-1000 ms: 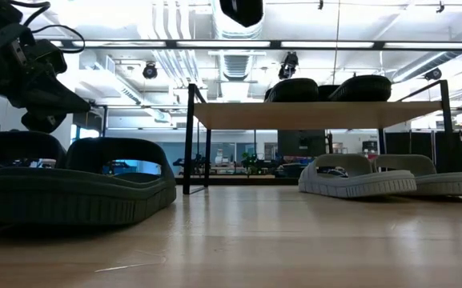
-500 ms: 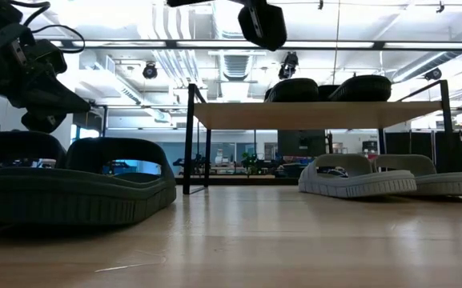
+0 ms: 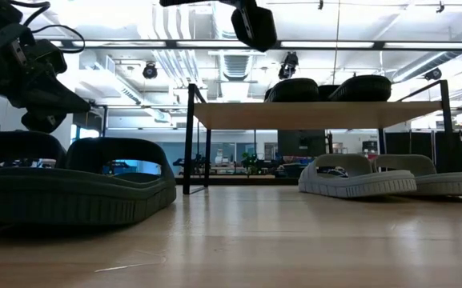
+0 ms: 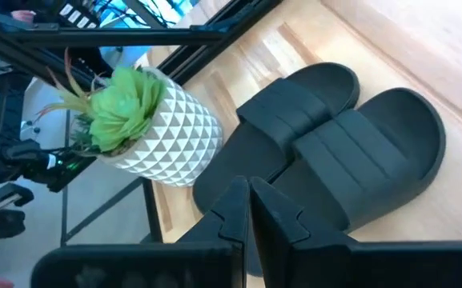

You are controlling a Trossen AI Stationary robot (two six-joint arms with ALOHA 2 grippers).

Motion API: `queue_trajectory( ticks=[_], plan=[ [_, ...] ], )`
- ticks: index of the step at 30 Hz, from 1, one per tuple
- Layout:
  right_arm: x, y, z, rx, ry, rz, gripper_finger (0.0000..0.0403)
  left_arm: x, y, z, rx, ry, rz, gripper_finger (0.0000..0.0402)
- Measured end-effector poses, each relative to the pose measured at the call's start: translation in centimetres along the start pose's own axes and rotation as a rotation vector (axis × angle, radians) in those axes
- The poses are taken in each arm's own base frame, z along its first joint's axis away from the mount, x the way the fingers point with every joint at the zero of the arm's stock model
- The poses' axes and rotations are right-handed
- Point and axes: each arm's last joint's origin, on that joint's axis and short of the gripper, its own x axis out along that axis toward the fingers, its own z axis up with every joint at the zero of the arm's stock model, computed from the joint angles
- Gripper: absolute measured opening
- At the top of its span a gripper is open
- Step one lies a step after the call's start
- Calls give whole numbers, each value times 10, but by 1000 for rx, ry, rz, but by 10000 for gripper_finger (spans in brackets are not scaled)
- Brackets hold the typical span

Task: Pick and place slides into the shelf
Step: Put the black slide under the shelf

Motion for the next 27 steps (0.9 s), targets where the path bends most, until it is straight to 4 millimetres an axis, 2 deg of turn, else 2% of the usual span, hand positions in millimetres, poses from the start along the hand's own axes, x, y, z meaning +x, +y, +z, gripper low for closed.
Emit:
queue_trajectory(
  ticks=[10, 17, 24, 27],
  plan=[
    [0, -2, -3, -17, 50, -3, 8, 0, 0, 0, 0, 0, 0, 0],
    [-8, -22, -27, 59, 139, -347, 9, 0, 0, 0, 0, 0, 0, 0],
    [-22, -32, -44, 154, 17, -639, 8, 0, 0, 0, 0, 0, 0, 0],
    [-26, -42, -47, 208, 38, -724, 8, 0, 0, 0, 0, 0, 0, 0]
  ],
)
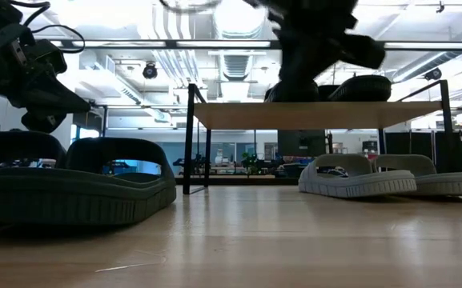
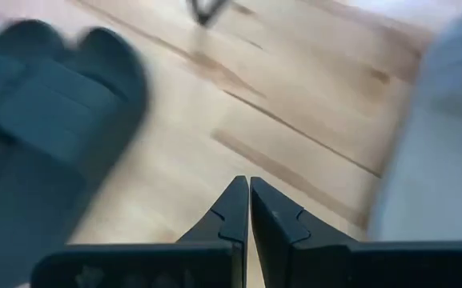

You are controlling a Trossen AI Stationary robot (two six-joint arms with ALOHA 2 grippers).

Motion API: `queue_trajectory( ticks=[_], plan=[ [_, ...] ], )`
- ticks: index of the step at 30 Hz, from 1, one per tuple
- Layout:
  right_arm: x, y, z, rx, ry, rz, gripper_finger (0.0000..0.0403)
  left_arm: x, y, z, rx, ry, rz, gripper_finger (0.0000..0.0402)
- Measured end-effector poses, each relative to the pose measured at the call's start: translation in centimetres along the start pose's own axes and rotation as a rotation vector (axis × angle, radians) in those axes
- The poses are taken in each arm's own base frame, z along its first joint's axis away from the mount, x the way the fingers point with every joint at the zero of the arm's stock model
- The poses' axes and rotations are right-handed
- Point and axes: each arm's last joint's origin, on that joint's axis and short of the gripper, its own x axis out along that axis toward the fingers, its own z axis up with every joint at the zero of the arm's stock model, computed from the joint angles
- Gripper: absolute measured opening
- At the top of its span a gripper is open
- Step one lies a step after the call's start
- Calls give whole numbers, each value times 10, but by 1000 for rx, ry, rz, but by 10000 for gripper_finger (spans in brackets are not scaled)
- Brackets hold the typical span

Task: Pick and place slides into the shelf
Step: Put the black slide under the shelf

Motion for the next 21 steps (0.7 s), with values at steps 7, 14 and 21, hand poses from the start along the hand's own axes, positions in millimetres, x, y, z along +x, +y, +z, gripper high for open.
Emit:
queue_trajectory(
  ticks=[7, 14, 21],
  plan=[
    [19, -13, -2, 29, 85, -51, 8, 0, 0, 0, 0, 0, 1, 0],
    [36, -27, -13, 81, 50, -125, 8, 0, 0, 0, 0, 0, 0, 0],
    [45, -29, -23, 76, 50, -85, 8, 0, 0, 0, 0, 0, 0, 0]
  ],
)
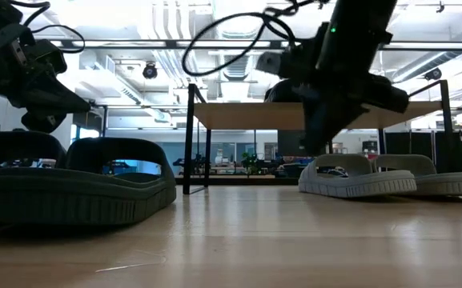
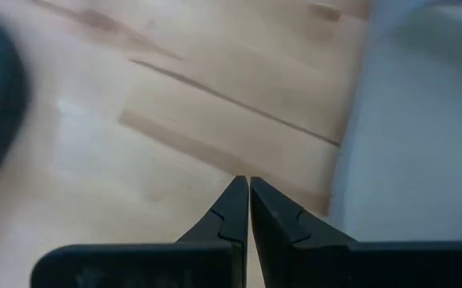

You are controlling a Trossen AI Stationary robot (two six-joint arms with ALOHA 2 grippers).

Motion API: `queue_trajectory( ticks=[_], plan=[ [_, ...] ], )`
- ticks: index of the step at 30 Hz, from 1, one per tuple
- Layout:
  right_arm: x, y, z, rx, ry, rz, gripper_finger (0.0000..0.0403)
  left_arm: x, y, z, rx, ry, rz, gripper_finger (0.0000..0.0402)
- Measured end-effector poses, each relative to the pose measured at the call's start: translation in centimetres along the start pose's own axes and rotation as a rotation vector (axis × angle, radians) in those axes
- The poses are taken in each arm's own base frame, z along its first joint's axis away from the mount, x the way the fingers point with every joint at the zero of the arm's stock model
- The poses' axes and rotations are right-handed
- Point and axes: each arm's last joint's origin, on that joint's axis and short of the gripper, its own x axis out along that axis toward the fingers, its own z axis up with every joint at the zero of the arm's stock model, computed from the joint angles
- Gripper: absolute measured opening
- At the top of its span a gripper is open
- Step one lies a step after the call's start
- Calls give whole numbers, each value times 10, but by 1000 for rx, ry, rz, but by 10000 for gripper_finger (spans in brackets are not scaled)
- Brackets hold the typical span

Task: Pick and place slides into the shelf
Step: Put the black slide under the shelf

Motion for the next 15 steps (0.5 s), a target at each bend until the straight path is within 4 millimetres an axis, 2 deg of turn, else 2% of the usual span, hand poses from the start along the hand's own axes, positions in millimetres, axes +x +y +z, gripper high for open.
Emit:
queue_trajectory(
  ticks=[8, 15],
  plan=[
    [-26, 45, -5, -207, -45, 397, 9, 0, 0, 0, 0, 0, 0, 0],
    [-43, 61, -6, -365, -117, 547, 8, 0, 0, 0, 0, 0, 0, 0]
  ],
)
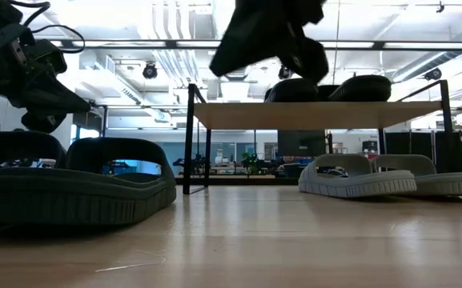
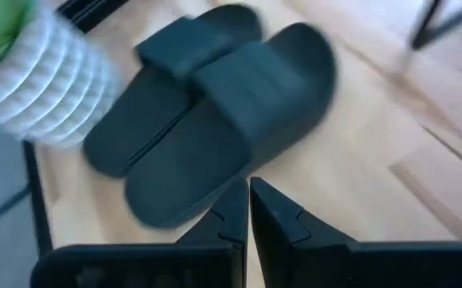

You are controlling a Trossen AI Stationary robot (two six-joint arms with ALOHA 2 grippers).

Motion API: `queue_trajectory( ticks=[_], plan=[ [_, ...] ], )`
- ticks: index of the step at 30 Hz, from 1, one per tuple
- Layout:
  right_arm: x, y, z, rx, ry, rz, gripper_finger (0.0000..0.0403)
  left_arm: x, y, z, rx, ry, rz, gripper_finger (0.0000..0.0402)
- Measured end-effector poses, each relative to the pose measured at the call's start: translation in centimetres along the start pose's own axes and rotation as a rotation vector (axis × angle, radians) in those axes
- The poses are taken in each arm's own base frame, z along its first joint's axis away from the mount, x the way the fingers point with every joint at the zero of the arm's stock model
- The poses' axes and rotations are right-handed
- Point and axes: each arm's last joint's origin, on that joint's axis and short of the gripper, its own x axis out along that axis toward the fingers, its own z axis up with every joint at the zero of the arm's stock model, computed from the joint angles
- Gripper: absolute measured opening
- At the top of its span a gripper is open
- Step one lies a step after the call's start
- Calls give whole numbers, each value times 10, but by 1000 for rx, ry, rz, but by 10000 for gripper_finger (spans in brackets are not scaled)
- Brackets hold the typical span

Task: Pick and place slides into the shelf
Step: Put the black slide under the shelf

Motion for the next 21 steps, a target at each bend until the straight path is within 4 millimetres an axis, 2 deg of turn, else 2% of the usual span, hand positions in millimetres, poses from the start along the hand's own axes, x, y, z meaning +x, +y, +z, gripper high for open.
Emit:
queue_trajectory(
  ticks=[5, 11, 16, 21],
  plan=[
    [-4, 8, 3, -66, 53, 83, 8, 0, 0, 0, 0, 0, 0, 0],
    [-9, 15, 11, -159, -8, 95, 19, 0, 0, 0, 0, 0, 0, 0],
    [-15, 30, 23, -266, -51, 136, 66, 0, 0, 0, 0, 0, 0, 0],
    [-4, 50, 29, -364, -64, 151, 131, 0, 0, 0, 0, 0, 0, 0]
  ],
)
